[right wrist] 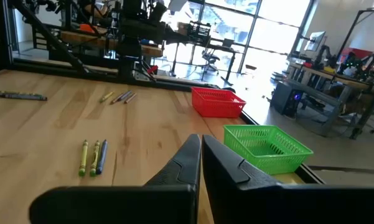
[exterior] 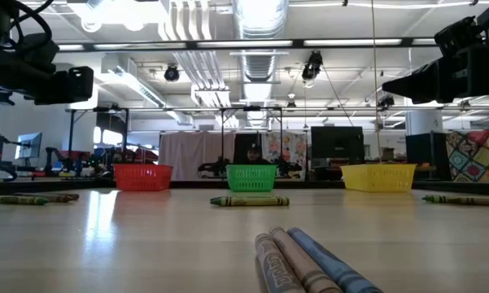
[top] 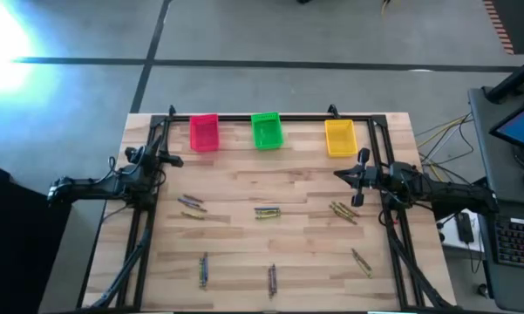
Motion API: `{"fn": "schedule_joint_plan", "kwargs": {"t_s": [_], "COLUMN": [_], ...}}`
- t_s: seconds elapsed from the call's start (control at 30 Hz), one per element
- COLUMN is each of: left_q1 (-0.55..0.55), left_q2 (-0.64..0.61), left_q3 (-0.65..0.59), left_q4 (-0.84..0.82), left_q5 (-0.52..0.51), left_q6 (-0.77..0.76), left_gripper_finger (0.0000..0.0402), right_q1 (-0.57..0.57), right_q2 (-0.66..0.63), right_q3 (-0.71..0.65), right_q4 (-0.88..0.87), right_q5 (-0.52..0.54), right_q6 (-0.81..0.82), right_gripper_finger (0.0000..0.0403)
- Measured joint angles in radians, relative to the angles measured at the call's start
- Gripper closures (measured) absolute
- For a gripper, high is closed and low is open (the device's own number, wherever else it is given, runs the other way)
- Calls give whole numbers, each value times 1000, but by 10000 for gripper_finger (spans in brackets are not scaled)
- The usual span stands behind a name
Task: Sort crayons
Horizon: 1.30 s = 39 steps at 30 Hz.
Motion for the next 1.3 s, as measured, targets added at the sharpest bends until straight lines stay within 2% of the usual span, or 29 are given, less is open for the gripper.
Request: {"fn": "schedule_joint_plan", "kwargs": {"t_s": [0.83, 1.03, 1.17, 1.3], "left_q1": [0, 0, 0, 0], "left_q2": [0, 0, 0, 0], "left_q3": [0, 0, 0, 0], "left_q4": [5, 7, 8, 18], "left_q5": [1, 47, 64, 92], "left_q6": [43, -68, -156, -322], "left_gripper_finger": [326, 326, 326, 326], "right_q1": [0, 0, 0, 0], "right_q2": [0, 0, 0, 0], "right_q3": [0, 0, 0, 0], "right_q4": [2, 4, 1, 1], "right_q5": [1, 1, 1, -1], "right_q6": [-25, -185, -192, -168], "right_gripper_finger": [394, 394, 394, 394]}}
